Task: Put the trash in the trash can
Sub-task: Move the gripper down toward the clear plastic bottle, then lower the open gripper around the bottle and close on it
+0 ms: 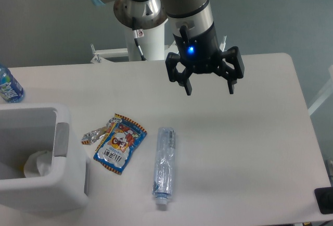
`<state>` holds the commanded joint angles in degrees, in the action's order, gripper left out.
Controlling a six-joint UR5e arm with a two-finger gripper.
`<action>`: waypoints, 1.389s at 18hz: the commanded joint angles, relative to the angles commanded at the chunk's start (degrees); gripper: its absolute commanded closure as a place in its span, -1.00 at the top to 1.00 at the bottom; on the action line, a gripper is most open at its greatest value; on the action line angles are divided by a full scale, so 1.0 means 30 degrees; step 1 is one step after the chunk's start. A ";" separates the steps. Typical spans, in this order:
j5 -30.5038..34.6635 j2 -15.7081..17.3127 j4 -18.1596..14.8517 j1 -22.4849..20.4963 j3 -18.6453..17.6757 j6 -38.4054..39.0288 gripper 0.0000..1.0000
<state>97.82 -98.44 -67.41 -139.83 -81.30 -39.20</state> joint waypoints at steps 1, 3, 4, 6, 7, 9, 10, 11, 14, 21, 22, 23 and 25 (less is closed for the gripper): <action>0.0029 0.0000 0.0000 0.0000 0.0000 0.0000 1.00; -0.0059 0.0029 0.0000 0.0000 -0.0029 0.0029 1.00; -0.0088 0.0029 0.0000 0.0000 -0.0029 0.0087 1.00; -0.0146 0.0000 0.0058 0.0029 0.0000 0.0234 1.00; -0.0176 0.0000 0.0059 0.0000 0.0000 0.0234 1.00; -0.0234 -0.0058 0.0088 0.0000 0.0000 0.0205 1.00; -0.0351 -0.0233 0.0088 -0.0029 0.0000 0.0205 1.00; -0.0497 -0.0524 0.0175 0.0000 0.0087 0.0437 1.00; -0.0498 -0.1345 0.1548 -0.0030 0.0233 0.3535 1.00; -0.5208 -0.3920 0.1874 -0.0030 0.1023 0.3984 1.00; -0.5795 -0.4564 0.2078 -0.0029 0.1228 0.4013 1.00; -0.6294 -0.5092 0.2283 -0.0029 0.1317 0.4071 1.00; -0.6883 -0.5740 0.2606 -0.0058 0.1318 0.4218 1.00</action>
<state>77.18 -115.66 -59.59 -140.01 -77.34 -26.54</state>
